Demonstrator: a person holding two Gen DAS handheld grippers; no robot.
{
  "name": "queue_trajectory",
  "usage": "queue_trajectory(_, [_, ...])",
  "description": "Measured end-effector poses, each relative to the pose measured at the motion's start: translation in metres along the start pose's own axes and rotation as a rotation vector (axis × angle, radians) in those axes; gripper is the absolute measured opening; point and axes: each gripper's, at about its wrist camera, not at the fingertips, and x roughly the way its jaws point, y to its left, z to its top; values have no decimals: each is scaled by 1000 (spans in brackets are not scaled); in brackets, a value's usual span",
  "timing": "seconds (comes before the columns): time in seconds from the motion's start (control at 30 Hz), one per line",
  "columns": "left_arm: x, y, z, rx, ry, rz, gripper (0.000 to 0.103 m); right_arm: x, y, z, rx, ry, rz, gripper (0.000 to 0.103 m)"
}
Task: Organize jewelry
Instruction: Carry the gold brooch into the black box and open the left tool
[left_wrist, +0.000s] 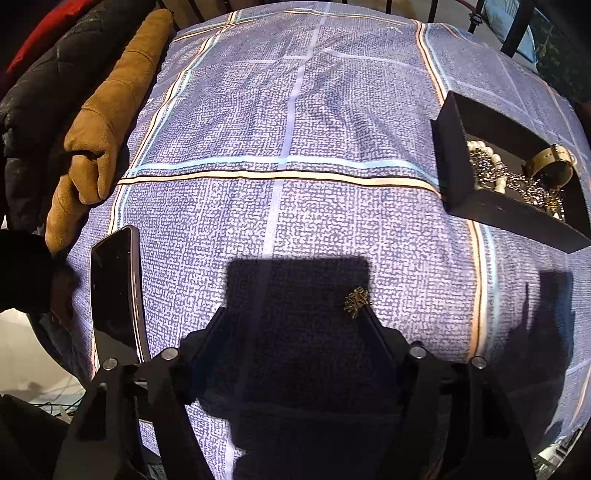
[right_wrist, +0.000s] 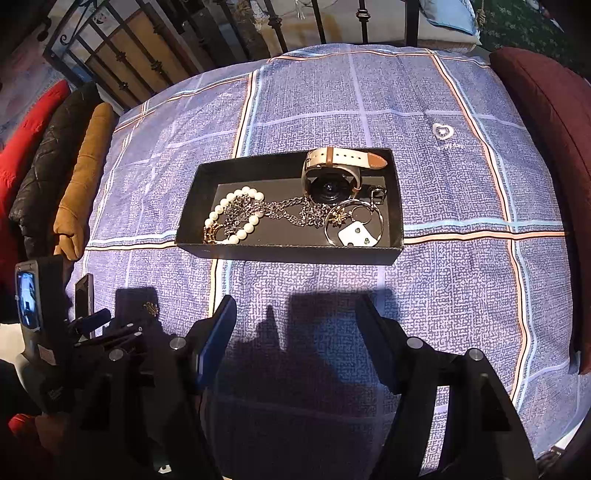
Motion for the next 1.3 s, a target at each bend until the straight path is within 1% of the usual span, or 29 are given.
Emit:
queue_trajectory(0.1, [-12,-3,-2,2,-33,-92,70,0,0,0,6,-2,6,67])
queue_trajectory(0.13, [-12,-5,0,10,-38,-99,79,1,1,0,7,-2,6,67])
queue_trajectory(0.17, [-11,-8,1,12,-44,-75,85,2,1,0,8,-2,5,67])
queue_trajectory(0.2, [-6,-10,3,9,-37,-71,86,3,1,0,8,0,5,67])
queue_trajectory(0.27, [9,-8,7,-12,25,-91,96,4,2,1,7,2,4,67])
queue_trajectory(0.3, [17,-8,7,-21,59,-85,96,5,2,1,7,2,3,67])
queue_trajectory(0.33, [23,-8,4,-20,70,-70,96,5,2,2,6,2,1,67])
queue_trajectory(0.37, [27,-8,2,-13,62,-43,95,5,2,2,8,3,2,67])
queue_trajectory(0.4, [28,-7,-1,-17,48,-50,95,5,1,2,10,3,1,67])
queue_trajectory(0.43, [28,-6,-2,-28,31,-57,89,6,1,3,10,1,-3,67])
queue_trajectory(0.47, [26,-6,-2,-32,14,-58,77,6,0,3,11,2,-5,67])
queue_trajectory(0.5, [24,-6,0,-33,-4,-65,69,7,-1,3,14,2,-8,67])
queue_trajectory(0.53, [21,-8,3,-30,-16,-81,49,8,-2,4,17,4,-10,67])
queue_trajectory(0.57, [21,-9,7,-25,-16,-65,38,10,-3,4,23,9,-10,67])
queue_trajectory(0.6, [25,-12,11,-15,3,-57,38,11,-4,4,32,13,-5,67])
queue_trajectory(0.63, [26,-11,16,-16,8,-59,33,12,-5,5,38,16,0,67])
queue_trajectory(0.67, [25,-11,18,-17,11,-66,15,13,-4,5,37,18,2,67])
queue_trajectory(0.7, [22,-10,20,-23,19,-76,16,13,-2,6,34,17,2,67])
queue_trajectory(0.77, [16,-3,20,-56,22,-125,15,11,1,6,20,13,9,67])
queue_trajectory(0.83, [11,2,16,-79,30,-154,15,8,2,7,12,7,9,67])
queue_trajectory(0.97, [-11,-1,12,-66,4,-186,15,5,-1,9,22,-6,15,67])
queue_trajectory(1.0, [-17,-5,14,-54,-9,-185,15,4,-2,10,27,-9,17,67])
queue_trajectory(1.07, [-30,-16,26,-34,-37,-218,15,2,-4,13,33,-19,16,67])
queue_trajectory(1.17, [-43,-44,51,21,-72,-240,16,2,-7,19,39,-30,4,67])
queue_trajectory(1.23, [-47,-64,57,61,-87,-235,16,1,-9,25,45,-40,-16,67])
queue_trajectory(1.3, [-49,-76,64,83,-100,-234,16,1,-11,32,49,-51,-39,67])
